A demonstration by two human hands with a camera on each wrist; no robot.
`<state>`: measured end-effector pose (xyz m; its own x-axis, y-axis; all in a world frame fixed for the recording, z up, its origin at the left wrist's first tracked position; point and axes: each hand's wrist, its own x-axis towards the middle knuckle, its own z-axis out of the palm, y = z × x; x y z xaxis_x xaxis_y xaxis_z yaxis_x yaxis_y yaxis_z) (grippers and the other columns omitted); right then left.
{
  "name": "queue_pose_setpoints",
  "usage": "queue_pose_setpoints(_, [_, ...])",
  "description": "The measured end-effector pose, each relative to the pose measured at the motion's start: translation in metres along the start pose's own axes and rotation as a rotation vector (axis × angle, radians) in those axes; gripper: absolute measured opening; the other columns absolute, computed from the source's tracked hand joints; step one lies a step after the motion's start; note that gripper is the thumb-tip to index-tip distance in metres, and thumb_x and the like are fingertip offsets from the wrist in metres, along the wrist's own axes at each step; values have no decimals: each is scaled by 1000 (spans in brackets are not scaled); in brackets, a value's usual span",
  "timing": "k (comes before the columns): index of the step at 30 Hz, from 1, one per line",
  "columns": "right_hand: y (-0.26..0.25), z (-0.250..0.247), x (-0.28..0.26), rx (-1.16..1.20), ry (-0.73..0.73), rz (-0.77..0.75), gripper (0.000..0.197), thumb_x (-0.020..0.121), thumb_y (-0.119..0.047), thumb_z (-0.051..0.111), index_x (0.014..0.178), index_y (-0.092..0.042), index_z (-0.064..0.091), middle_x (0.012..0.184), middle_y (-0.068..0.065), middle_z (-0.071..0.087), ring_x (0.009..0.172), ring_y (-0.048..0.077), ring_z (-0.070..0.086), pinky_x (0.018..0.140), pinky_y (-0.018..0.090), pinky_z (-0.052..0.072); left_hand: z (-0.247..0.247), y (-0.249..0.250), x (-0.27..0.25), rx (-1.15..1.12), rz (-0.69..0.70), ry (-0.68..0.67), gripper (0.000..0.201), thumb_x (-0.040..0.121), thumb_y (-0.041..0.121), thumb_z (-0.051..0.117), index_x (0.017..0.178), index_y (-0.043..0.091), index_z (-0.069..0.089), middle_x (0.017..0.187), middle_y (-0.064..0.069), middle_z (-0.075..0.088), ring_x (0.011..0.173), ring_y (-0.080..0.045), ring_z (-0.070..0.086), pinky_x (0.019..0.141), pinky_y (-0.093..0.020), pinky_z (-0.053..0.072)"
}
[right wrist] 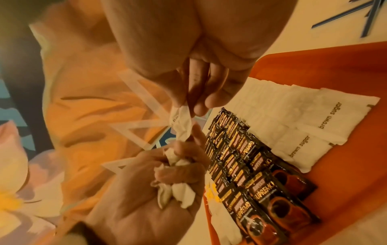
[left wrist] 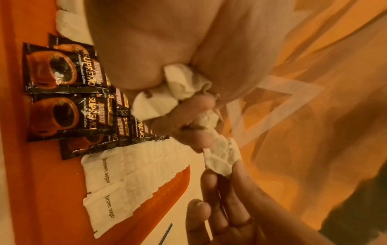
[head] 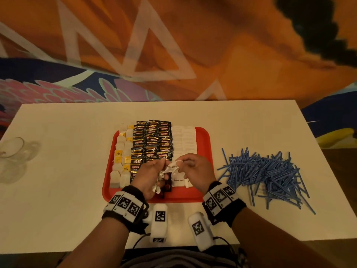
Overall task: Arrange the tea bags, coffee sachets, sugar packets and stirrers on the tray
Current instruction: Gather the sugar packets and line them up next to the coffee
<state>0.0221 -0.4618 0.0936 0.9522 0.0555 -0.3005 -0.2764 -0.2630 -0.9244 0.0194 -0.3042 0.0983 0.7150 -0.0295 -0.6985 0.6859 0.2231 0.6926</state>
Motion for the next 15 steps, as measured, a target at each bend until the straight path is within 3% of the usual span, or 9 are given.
queue_pose_setpoints(3, [-7,-1,1,40,-1,41,7,90,-18,67,85,-22,68,71,0,72,67,15,68,62,28,53,0,6,-6,130,109,29,36,95,44,62,103,10,72,79,0,60,53,-10,49,42,-21,34])
queue_pose_setpoints(6, [-11,-1,3,82,-9,82,4,89,-18,68,90,-20,64,65,1,71,63,19,63,62,33,52,-1,9,-10,405,297,-5,18,90,36,72,98,20,75,79,5,62,51,-5,50,50,-22,38])
queue_pose_setpoints(8, [-14,-2,3,97,-14,90,7,89,-21,70,92,-19,63,66,0,70,62,19,62,62,32,52,-1,10,-10,369,283,-14,13,92,29,70,94,17,75,76,2,59,50,-8,47,48,-22,37])
queue_pose_setpoints(11, [-17,-3,1,82,-25,104,10,90,-22,69,97,-17,63,71,-3,69,56,13,58,54,21,48,-3,11,-9,286,204,-25,7,93,17,69,95,11,73,72,-2,54,50,-12,43,45,-24,33])
queue_pose_setpoints(15, [-17,1,1,170,-73,197,15,89,-23,70,100,-18,62,79,1,70,70,15,64,69,34,56,-3,8,-7,218,196,-47,21,91,8,70,111,13,72,75,0,55,50,-12,44,44,-23,34])
